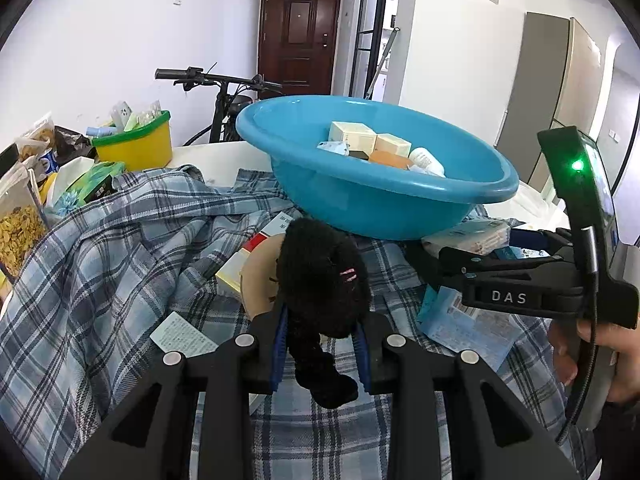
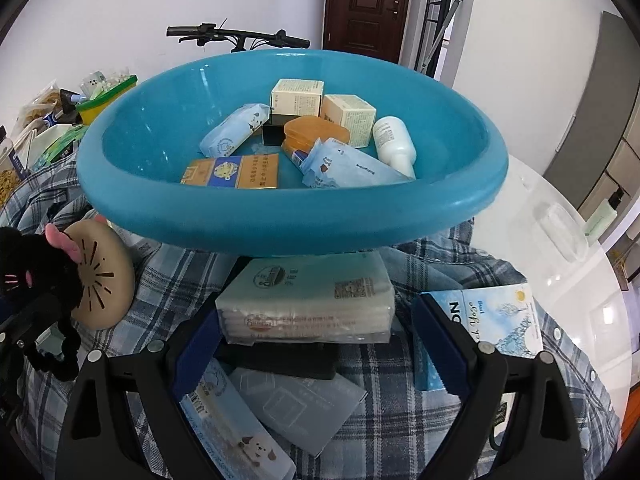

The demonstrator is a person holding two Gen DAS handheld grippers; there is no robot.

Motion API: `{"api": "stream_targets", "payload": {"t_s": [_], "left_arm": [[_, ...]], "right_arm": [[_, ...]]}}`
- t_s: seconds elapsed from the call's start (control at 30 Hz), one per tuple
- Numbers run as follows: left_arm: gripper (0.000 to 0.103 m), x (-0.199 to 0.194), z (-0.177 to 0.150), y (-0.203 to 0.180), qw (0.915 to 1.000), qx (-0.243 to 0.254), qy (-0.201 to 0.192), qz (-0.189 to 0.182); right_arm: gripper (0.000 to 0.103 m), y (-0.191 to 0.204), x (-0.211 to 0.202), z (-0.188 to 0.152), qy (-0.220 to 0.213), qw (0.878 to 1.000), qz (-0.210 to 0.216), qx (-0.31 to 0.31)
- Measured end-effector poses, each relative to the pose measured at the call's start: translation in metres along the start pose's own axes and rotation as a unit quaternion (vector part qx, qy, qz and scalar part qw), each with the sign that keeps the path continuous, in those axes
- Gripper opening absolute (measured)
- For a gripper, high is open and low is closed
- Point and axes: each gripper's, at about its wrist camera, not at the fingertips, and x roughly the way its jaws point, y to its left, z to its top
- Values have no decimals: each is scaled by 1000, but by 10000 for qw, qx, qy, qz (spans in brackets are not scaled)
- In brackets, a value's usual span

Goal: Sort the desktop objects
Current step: 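Grasp the white tissue pack with the right tool while the left tool holds the plush toy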

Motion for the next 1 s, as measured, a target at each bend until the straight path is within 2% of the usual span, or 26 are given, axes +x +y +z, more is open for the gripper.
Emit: {"api": "stream_targets", "payload": {"t_s": [0.03,0.1,0.43,0.8,1.0], "left_arm": [[30,0,0,0,10000,-4,5,1],[30,1,-1,-1,10000,3,14,14],[30,-4,0,-7,10000,64,-31,70],[30,-13,1,-19,9999,41,-26,142],[30,-23,3,-25,9995,4,-125,292]], "right_arm": [[79,0,0,-1,19,10000,38,-12],[73,-1,-2,-1,34,10000,84,5],[72,-6,-31,-15,-170,9996,225,14],[72,-16,-83,-35,-676,9960,532,247],[72,-22,-106,-43,-978,9931,537,365]]}}
